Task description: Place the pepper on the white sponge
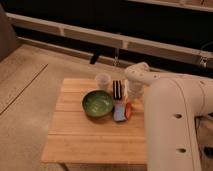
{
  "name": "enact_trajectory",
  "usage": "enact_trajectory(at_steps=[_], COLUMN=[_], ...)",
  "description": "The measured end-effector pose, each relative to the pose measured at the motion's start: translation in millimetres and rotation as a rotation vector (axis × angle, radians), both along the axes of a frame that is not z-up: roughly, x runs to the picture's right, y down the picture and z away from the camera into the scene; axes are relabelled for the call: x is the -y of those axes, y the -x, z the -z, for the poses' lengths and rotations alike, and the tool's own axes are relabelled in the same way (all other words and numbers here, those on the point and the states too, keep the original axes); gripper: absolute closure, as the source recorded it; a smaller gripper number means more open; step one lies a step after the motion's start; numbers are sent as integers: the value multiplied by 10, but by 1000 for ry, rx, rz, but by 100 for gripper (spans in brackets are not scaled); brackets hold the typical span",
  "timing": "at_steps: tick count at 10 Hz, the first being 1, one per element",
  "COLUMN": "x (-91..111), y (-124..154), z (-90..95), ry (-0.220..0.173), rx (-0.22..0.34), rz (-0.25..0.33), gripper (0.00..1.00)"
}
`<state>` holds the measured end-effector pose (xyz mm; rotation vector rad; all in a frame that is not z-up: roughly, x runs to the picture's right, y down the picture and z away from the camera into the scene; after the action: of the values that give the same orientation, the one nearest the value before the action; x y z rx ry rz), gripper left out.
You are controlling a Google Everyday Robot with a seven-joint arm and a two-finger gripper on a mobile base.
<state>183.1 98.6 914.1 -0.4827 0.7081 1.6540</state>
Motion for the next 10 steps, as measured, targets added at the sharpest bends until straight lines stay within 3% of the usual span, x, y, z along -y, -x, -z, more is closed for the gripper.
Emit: enact_trajectory(at_steps=[5,10], x=[-196,-184], y=[-8,-88], z=[-22,-26], ry=[40,40], rx=[-7,-46], rz=[-41,-59], gripper=[38,87])
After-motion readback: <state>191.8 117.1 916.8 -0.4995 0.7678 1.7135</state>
